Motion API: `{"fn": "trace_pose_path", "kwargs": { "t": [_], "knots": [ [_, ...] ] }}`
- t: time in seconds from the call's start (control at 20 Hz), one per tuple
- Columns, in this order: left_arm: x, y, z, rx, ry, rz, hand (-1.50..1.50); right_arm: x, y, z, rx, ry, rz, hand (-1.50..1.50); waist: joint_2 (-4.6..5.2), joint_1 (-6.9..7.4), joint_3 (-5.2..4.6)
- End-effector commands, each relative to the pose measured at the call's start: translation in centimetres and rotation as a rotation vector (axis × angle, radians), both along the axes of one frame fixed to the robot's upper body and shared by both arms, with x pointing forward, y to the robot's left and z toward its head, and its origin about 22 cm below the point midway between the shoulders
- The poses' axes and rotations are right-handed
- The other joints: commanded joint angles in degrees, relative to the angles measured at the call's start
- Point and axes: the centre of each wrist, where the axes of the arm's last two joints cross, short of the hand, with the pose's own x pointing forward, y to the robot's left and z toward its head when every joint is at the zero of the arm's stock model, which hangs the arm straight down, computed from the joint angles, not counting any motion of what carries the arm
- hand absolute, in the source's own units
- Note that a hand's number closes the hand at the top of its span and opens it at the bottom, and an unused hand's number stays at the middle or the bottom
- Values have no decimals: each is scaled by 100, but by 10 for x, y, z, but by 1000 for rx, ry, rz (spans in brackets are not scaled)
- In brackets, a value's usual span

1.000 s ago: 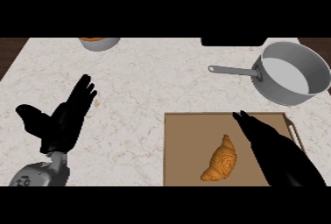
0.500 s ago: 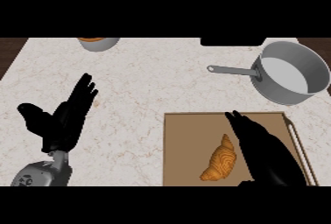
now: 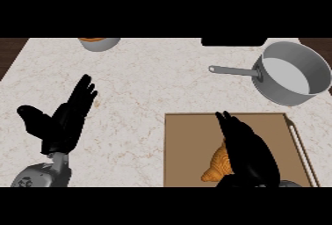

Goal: Pick the croissant from the tray and place it in the pot

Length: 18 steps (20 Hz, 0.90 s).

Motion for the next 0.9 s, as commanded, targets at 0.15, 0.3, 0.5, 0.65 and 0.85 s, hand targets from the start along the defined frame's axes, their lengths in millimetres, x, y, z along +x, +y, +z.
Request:
{"fn": "trace_pose_path", "kwargs": {
  "t": [0.15, 0.3, 0.5, 0.65, 0.85],
  "knots": [
    [-7, -9, -8, -7, 2, 6, 0, 12, 17, -15, -163, 106, -216, -150, -4, -13, -3],
    [-1, 5, -5, -16, 2, -3, 0, 20, 26, -22, -161, 130, -223, -150, 17, 27, 3],
    [4, -8, 4, 17, -2, -14, 0, 13, 23, -33, -206, 164, -189, -150, 8, -20, 8],
    [0, -5, 3, -12, 7, -11, 0, 29, 30, -31, -228, 195, -195, -150, 10, 24, 5],
    [0, -4, -2, -1, -11, -7, 0, 23, 18, -64, -275, 243, -224, -150, 20, -4, 5]
  ]
}}
